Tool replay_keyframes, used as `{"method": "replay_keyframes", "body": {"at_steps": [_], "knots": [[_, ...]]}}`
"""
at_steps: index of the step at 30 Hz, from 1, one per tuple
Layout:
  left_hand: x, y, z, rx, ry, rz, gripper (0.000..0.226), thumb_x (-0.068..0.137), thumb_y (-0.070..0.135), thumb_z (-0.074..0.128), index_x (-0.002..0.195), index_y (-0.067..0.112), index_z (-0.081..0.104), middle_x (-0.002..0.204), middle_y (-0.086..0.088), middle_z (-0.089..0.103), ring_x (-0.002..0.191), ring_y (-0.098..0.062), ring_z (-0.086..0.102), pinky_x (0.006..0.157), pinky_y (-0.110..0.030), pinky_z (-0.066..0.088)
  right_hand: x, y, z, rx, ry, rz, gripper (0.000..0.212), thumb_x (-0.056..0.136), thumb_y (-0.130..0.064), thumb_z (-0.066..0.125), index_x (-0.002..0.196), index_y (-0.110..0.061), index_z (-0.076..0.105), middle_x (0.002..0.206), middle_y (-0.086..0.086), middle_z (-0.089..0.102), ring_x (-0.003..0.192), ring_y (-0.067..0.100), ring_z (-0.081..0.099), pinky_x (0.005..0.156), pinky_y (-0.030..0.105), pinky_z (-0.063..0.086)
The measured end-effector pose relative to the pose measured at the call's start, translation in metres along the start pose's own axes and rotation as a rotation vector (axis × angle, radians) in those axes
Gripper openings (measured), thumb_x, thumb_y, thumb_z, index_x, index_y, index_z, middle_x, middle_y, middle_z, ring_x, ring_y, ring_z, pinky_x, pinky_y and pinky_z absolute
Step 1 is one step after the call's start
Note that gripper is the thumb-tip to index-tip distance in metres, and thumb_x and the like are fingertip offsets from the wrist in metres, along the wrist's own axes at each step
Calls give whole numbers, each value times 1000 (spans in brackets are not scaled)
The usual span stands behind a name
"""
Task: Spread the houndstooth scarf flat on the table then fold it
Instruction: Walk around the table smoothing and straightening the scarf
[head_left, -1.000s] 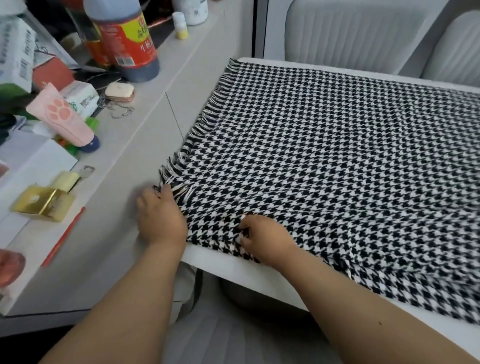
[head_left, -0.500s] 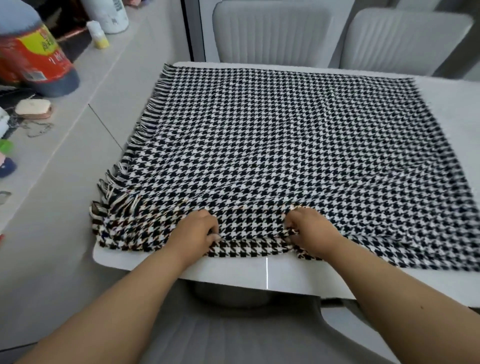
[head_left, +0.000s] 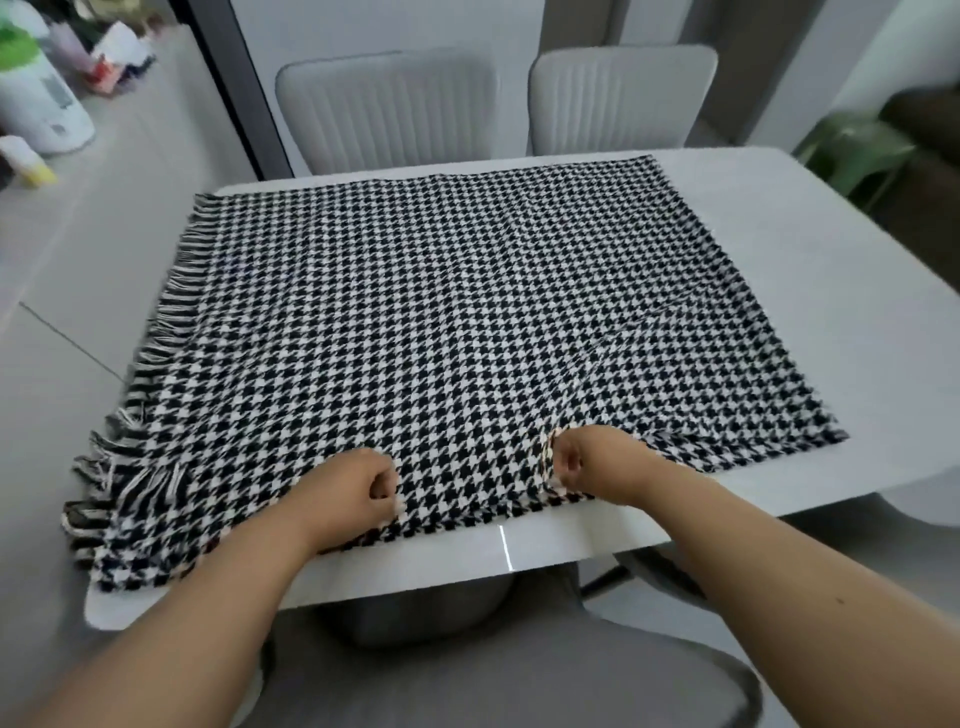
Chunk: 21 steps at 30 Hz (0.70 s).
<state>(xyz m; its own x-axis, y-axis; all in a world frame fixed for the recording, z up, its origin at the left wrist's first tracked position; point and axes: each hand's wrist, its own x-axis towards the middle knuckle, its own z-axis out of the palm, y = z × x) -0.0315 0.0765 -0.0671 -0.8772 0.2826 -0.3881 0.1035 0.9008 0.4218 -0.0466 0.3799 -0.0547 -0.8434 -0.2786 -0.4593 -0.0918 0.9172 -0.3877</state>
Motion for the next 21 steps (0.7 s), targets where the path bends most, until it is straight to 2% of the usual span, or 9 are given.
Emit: {"method": "replay_keyframes", "body": {"at_steps": [6,8,11,13,15,16,19,20,21], "knots": [[19,64,10,-9,37,111,17,87,36,67,80,25,56,86,8,57,77,-13,56,72,-32,50,-20,73,-20,-48,163,216,3,90,-19,59,93,-17,59,91,2,63,78,18,56,60,28,42],[26,82,20,0,38,147,14,87,37,65,84,27,56,89,11,54,77,-8,53,72,-27,48,-17,94,-24,-86,208,258,13,89,-20,61,101,-16,59,101,4,62,85,20,56,69,30,46],[37,108,34,29,71,178,14,89,38,64,94,27,57,95,13,51,85,-6,49,77,-23,45,-5,124,-26,-163,244,240,37,87,-27,65,121,-18,54,117,6,57,105,24,55,85,34,47],[46,127,43,41,95,188,16,89,39,63,98,27,57,101,12,52,93,-7,48,83,-25,46,3,140,-27,-252,239,175,36,88,-28,64,122,-20,54,116,5,54,111,25,52,89,35,46],[55,146,53,37,110,183,20,89,40,62,104,26,58,107,11,52,99,-7,49,88,-25,45,9,154,-30,-333,163,64,17,89,-19,58,105,-21,64,103,2,55,105,22,55,82,30,45],[60,155,58,40,117,181,23,89,41,63,106,26,58,109,11,52,102,-8,49,89,-25,44,8,160,-36,-341,61,29,15,87,-12,57,93,-22,67,97,-1,58,98,20,57,76,28,45],[79,181,74,100,140,175,37,87,44,64,118,27,54,119,10,50,108,-9,48,90,-23,42,1,180,-58,-232,-357,53,28,81,-5,57,71,-30,62,87,-8,62,85,12,57,70,24,44],[85,188,78,115,145,160,44,86,45,64,124,26,51,122,9,49,110,-11,48,91,-24,43,-1,188,-65,-197,-375,70,26,82,-8,58,70,-31,61,85,-10,61,83,11,56,70,23,44],[90,195,83,120,146,136,51,86,47,64,129,25,47,125,8,47,112,-12,48,92,-26,44,-1,198,-71,-155,-309,83,20,84,-12,59,72,-28,59,84,-8,61,81,12,55,69,25,44]]}}
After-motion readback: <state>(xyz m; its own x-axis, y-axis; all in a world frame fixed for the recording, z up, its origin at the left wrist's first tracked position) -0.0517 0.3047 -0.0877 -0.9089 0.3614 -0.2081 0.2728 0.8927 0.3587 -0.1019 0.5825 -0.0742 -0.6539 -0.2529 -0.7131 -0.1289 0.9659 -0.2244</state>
